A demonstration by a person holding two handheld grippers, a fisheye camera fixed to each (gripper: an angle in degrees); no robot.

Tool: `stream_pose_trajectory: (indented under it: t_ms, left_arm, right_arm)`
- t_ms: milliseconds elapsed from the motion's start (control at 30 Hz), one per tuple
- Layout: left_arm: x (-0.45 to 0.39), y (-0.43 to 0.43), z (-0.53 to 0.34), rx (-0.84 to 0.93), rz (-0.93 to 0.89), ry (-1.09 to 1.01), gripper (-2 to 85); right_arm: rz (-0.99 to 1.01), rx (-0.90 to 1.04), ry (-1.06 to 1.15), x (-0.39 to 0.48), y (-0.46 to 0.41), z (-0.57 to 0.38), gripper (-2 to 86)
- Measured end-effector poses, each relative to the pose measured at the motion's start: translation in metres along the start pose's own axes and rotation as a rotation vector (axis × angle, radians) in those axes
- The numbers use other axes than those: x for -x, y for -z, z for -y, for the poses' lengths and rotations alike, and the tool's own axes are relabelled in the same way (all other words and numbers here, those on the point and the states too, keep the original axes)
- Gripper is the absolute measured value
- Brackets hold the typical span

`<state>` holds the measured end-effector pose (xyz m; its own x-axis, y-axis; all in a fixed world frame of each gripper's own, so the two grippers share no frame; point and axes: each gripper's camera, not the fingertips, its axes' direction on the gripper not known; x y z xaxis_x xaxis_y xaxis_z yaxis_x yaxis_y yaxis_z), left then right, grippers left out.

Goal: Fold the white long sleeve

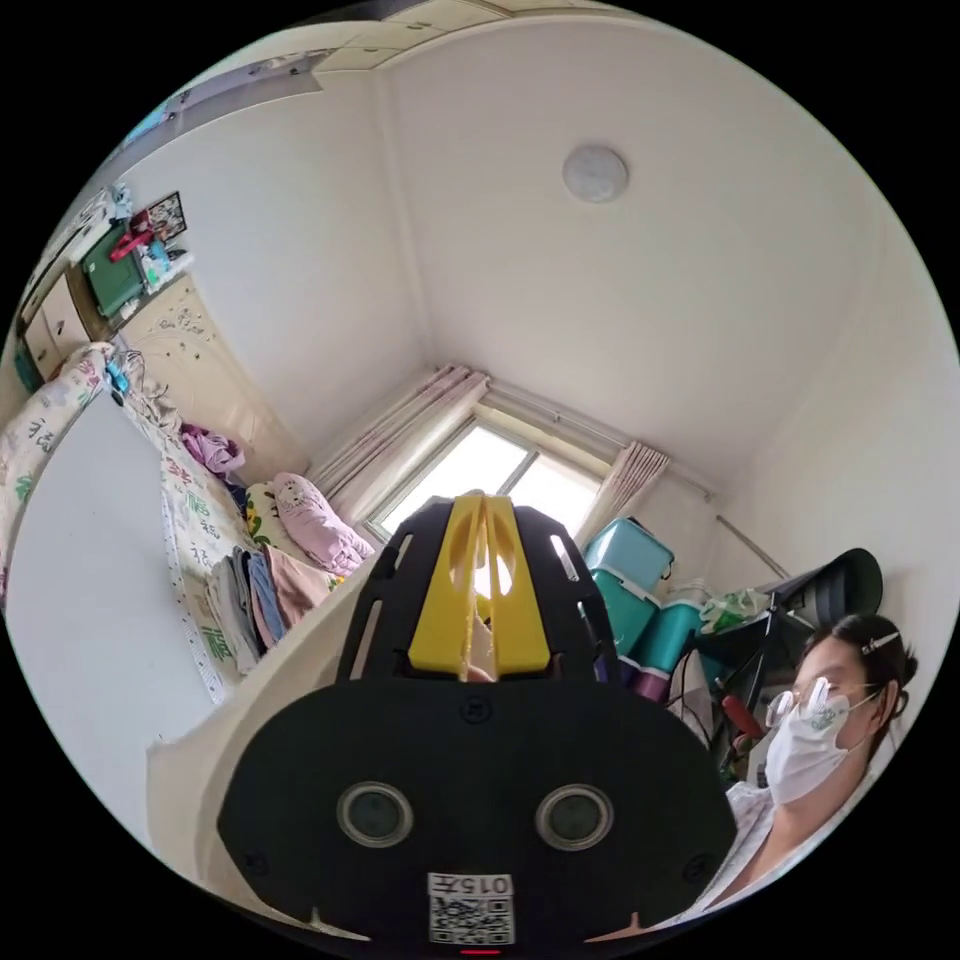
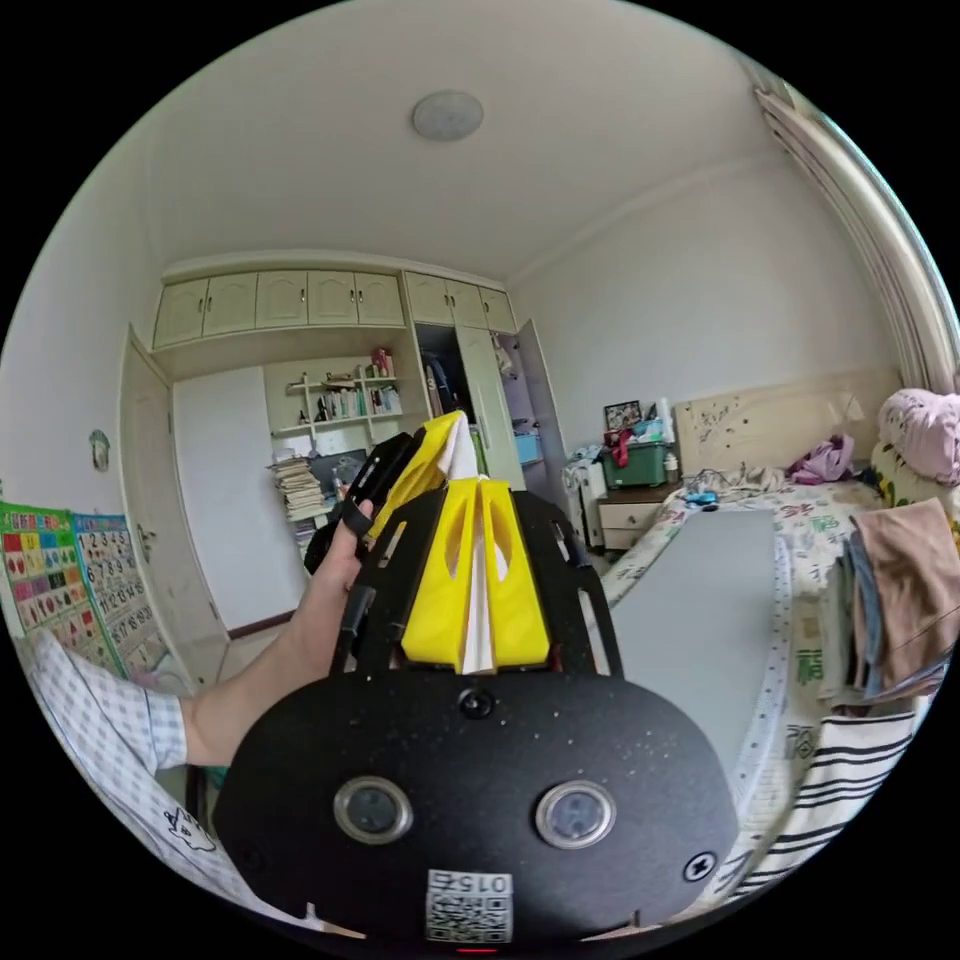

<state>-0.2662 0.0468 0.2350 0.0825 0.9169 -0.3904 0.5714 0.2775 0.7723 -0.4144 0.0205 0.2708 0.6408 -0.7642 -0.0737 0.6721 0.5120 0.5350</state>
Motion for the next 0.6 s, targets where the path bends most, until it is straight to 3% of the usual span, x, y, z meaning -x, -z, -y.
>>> stream_pose_trajectory:
  t_ms: [200,333,467,600]
  left_arm:
    - [-0.048,0.083,0.019,-0.064,0.087,-0.204,-0.9]
    - [-0.014,0.158,-0.001,-0.058,0.239,-0.195,-0.9]
    - [0.091,0.243,-0.065,0.038,0.313,0.088,-0.9]
    - [0.158,0.290,-0.146,-0.112,0.223,0.289,-0.9]
  right_arm:
    - [0.099,-0.062,-0.024,-0.011,0.037,0.012,-0.8]
    - [-0.022,-0.003,0.022,-0.060,0.064,-0.038,-0.8]
    - [-0.103,0.109,-0.212,-0.162,0.086,-0.136,-0.7]
    - [-0.007,0.043,-0.545,-0.243,0.101,-0.221,-0.5]
